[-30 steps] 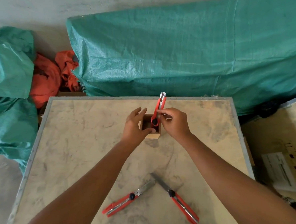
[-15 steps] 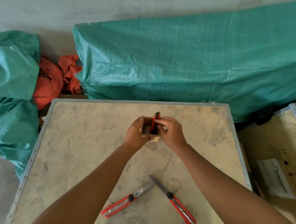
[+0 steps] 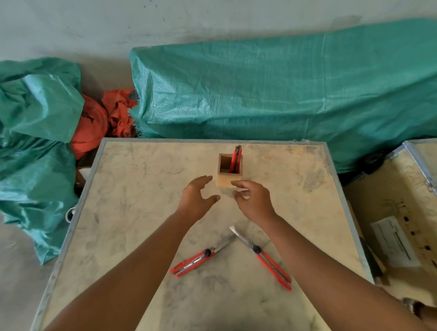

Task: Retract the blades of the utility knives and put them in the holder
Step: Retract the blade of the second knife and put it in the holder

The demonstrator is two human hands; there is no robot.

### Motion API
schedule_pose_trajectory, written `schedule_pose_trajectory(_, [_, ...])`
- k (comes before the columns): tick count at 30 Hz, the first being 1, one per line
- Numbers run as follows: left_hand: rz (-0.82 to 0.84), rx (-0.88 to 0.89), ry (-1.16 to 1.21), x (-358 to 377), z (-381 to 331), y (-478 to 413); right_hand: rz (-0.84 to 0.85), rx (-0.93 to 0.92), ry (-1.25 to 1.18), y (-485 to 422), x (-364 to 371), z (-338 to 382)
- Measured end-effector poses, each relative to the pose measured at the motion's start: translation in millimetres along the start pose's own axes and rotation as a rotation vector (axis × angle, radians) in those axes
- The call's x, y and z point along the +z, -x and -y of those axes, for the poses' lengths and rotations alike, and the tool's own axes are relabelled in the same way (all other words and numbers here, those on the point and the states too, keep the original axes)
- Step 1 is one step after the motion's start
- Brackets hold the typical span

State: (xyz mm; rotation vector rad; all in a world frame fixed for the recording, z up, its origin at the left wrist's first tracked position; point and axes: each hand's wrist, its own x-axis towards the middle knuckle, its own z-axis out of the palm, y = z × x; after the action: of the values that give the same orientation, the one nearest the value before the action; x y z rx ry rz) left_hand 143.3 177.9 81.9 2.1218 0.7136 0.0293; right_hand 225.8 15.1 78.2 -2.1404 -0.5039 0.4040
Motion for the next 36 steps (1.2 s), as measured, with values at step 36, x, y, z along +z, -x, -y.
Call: schedule_pose_trajectory(36, [0.090,0.040,-0.008,-0.3,123.0,157.9,-0.012,0.461,-0.396,121.5,103.6,-3.2])
